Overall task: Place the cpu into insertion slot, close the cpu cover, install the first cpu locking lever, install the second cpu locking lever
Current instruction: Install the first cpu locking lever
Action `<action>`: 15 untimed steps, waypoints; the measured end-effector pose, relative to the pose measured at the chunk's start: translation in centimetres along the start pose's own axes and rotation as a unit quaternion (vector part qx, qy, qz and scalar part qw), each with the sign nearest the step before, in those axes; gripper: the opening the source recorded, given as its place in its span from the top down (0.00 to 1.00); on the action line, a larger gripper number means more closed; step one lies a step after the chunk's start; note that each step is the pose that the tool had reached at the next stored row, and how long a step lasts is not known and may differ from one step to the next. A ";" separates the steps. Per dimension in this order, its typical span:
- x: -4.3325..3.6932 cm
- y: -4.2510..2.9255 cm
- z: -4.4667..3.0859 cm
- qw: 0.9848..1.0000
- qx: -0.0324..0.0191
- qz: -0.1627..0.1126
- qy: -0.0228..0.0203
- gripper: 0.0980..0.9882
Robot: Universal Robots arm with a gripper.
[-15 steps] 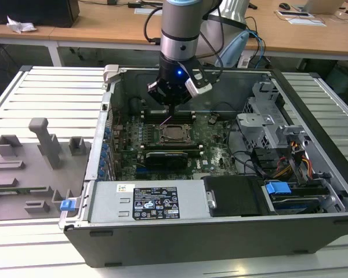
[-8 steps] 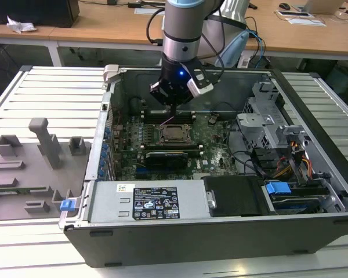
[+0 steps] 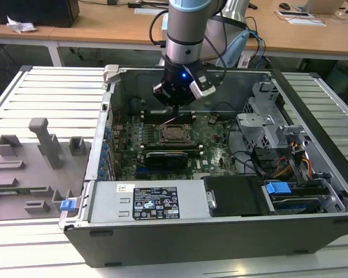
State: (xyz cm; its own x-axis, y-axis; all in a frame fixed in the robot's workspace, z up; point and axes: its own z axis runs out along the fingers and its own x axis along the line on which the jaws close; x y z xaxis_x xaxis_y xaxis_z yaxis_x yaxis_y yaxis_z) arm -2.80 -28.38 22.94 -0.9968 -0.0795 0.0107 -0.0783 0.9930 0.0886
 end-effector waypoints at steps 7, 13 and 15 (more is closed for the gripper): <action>-0.44 -0.11 0.64 1.000 -0.001 0.005 0.000 0.99; -0.95 -0.18 0.93 1.000 -0.001 0.006 -0.001 0.99; -1.14 -0.21 1.09 1.000 -0.001 0.007 -0.001 0.99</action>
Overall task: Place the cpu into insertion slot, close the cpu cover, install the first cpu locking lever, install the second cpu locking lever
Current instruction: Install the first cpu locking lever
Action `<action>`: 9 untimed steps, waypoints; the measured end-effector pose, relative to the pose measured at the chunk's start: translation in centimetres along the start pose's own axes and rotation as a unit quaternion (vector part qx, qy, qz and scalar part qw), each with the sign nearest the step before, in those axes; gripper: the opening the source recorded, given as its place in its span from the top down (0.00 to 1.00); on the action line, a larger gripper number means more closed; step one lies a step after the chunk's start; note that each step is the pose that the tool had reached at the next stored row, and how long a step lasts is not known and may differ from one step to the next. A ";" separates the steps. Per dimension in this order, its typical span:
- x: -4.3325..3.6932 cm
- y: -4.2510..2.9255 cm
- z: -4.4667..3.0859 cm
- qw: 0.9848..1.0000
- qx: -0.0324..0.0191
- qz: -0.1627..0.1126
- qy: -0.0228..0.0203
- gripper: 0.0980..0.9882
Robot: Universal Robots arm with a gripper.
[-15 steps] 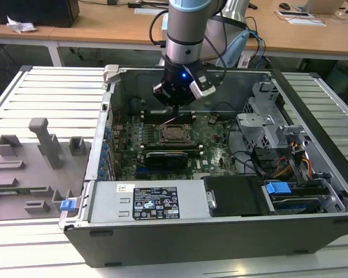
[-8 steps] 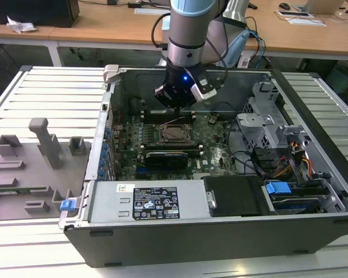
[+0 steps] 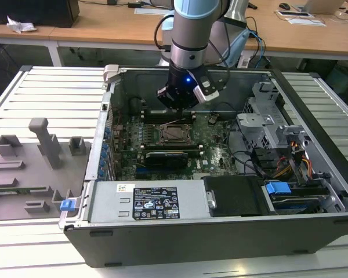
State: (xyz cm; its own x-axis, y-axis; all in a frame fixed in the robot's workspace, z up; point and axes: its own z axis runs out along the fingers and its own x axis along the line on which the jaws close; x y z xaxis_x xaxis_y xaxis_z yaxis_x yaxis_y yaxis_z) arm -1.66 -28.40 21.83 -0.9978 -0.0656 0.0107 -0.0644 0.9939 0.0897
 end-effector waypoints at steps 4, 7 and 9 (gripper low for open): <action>-0.47 -0.12 0.94 1.000 0.001 0.002 0.000 0.99; -0.56 -0.13 1.06 1.000 0.002 0.003 0.000 0.99; -0.60 -0.15 1.14 1.000 0.003 0.003 0.000 0.99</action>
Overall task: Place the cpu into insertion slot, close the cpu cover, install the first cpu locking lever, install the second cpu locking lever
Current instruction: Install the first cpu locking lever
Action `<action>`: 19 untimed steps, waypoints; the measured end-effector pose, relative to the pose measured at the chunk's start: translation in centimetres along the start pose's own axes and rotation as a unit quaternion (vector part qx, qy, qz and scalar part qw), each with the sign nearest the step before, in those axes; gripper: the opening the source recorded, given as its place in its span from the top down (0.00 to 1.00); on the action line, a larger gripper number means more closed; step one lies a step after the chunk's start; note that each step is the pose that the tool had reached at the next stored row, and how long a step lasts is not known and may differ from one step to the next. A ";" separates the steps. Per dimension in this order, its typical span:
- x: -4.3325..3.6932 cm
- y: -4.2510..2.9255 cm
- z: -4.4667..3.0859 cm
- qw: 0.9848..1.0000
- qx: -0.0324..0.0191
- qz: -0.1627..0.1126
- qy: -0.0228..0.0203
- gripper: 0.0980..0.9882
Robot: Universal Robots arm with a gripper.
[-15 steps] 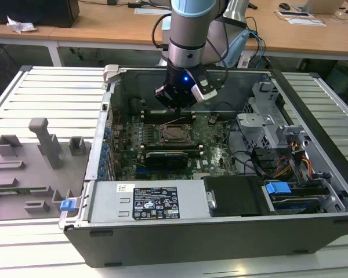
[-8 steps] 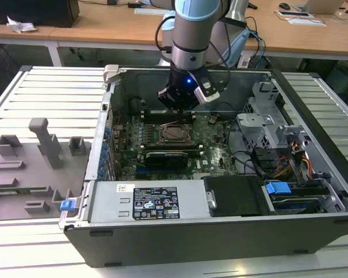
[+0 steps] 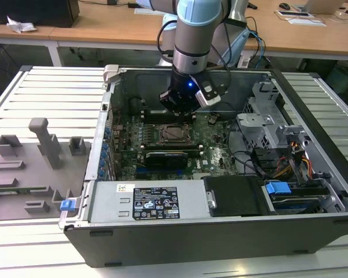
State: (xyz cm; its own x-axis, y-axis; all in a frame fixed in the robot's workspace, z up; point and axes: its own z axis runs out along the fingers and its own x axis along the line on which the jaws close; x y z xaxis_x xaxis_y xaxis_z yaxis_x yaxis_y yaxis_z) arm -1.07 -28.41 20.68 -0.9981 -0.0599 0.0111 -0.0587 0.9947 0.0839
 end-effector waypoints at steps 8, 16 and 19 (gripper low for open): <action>-0.09 -0.07 0.14 1.000 0.002 0.001 0.000 0.99; -0.15 -0.16 0.31 1.000 0.004 0.003 0.000 0.99; -0.20 -0.17 0.43 1.000 0.004 0.004 0.000 0.99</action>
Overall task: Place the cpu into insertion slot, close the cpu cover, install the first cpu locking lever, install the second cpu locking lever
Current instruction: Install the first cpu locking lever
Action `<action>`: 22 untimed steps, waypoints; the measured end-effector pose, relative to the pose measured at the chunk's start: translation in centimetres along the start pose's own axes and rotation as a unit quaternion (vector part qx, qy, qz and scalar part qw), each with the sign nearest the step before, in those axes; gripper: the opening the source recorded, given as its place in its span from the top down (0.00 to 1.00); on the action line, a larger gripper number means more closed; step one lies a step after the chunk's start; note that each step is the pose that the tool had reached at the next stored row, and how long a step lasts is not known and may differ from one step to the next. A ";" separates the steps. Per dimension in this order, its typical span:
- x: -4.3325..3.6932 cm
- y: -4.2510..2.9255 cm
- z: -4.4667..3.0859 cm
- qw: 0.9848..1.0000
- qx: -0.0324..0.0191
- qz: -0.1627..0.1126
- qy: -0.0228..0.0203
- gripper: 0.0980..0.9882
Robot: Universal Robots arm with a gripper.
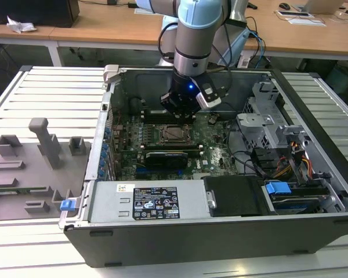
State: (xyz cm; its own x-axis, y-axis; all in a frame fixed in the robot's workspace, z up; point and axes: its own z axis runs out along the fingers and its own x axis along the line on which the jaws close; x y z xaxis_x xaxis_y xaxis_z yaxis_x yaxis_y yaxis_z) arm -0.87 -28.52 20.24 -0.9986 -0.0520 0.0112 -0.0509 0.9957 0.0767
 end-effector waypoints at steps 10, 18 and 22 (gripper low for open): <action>-0.03 -0.01 -0.04 1.000 -0.003 0.000 0.000 0.99; -0.02 0.04 -1.08 1.000 -0.003 0.000 0.000 0.99; -0.01 -0.12 -1.10 1.000 -0.003 0.000 0.000 0.99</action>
State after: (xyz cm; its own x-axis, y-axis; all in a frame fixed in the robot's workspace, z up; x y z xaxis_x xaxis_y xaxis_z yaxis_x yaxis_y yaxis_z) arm -0.84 -28.72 21.33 -0.9986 -0.0515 0.0112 -0.0504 0.9953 0.0833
